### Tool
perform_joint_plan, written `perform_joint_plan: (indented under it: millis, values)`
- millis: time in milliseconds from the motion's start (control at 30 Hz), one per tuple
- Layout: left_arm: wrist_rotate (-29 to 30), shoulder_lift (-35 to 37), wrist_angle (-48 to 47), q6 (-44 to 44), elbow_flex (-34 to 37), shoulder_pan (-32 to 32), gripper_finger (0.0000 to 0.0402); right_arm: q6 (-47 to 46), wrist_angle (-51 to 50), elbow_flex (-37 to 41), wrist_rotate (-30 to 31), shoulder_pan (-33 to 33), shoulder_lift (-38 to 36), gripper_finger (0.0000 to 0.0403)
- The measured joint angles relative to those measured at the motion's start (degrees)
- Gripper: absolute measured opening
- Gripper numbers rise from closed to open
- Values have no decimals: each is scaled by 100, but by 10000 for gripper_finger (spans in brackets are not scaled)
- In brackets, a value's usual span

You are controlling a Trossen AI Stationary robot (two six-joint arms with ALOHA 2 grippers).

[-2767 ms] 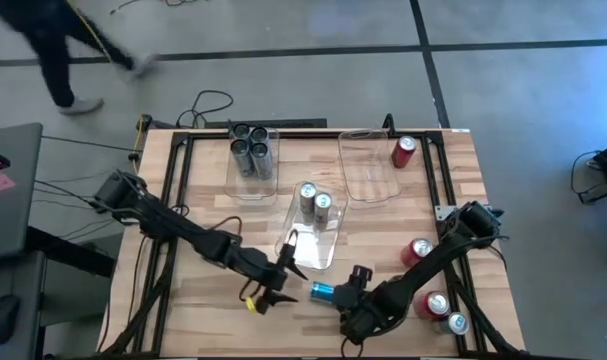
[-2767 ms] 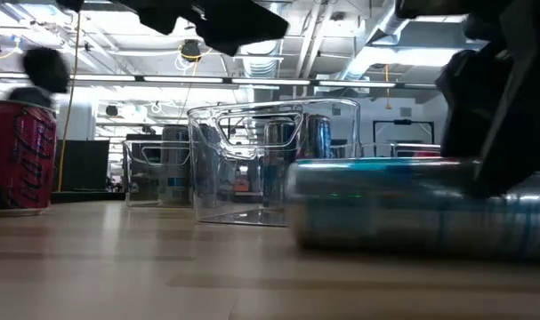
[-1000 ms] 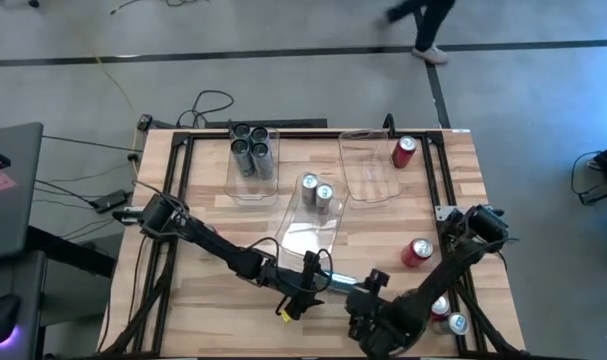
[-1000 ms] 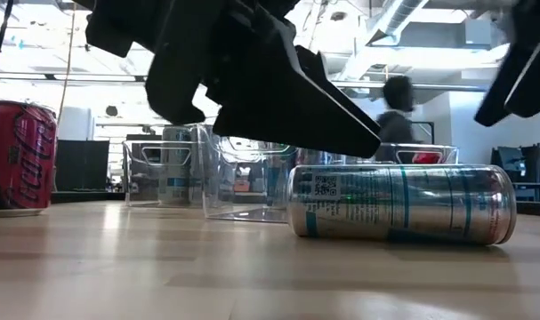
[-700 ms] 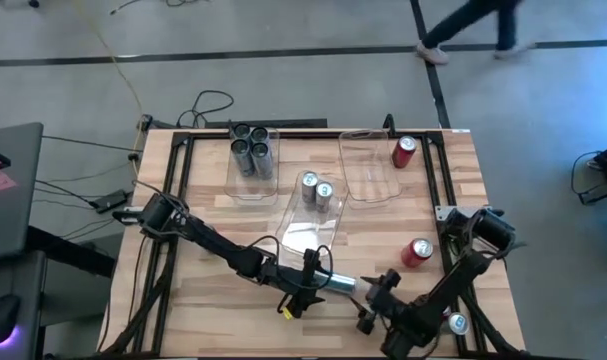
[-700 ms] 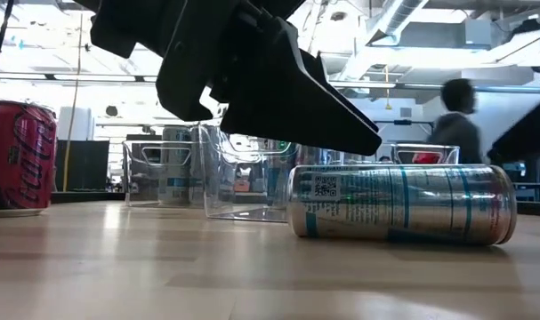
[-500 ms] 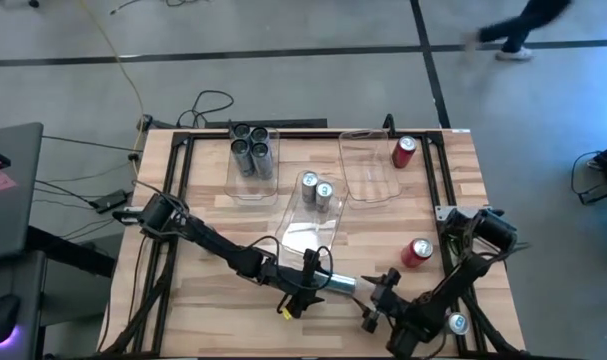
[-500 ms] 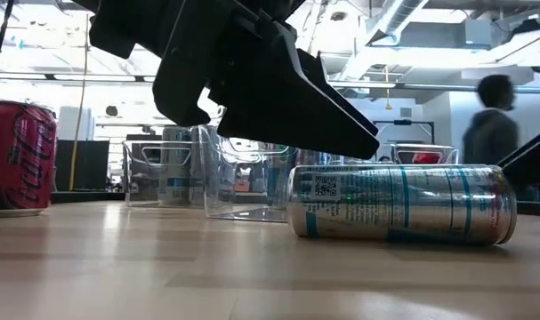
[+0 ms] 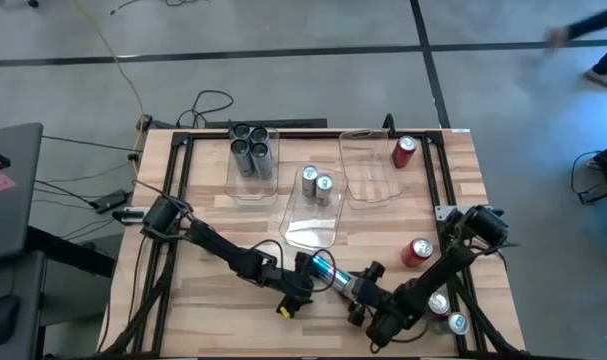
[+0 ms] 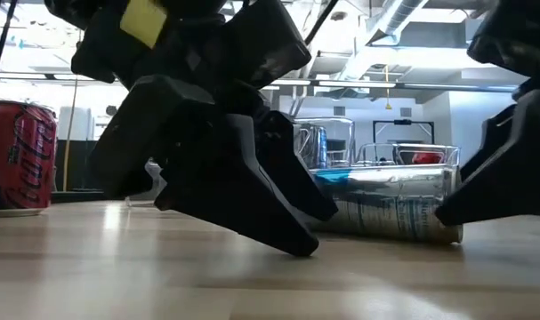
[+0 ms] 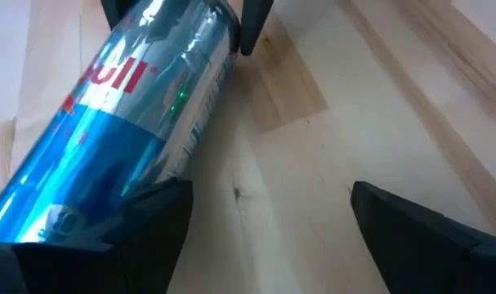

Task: Sort soda cans
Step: Put the blue soda can into the middle transparent bin

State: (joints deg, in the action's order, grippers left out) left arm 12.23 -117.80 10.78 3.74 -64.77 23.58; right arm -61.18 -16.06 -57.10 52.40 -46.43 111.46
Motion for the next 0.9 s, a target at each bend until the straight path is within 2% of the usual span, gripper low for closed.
perform_joint_plan:
  millis: [333,667,733,800,900]
  values:
    - [7,2,-25,-34,-6,19,334,-69,46,0,-159,214,-2,320]
    - [4,4,-23,-16,-6,21,334,-30,9,-15,-593,490,-23,233]
    - [4,4,-27,-16,-6,27,334,12,-48,-53,-676,487,-26,226]
    - [6,4,-25,-16,-6,36,334,18,-419,-216,-838,456,-26,226]
    - [30,81,-56,41,-3,81,334,17,-1525,-656,-1326,399,-39,226]
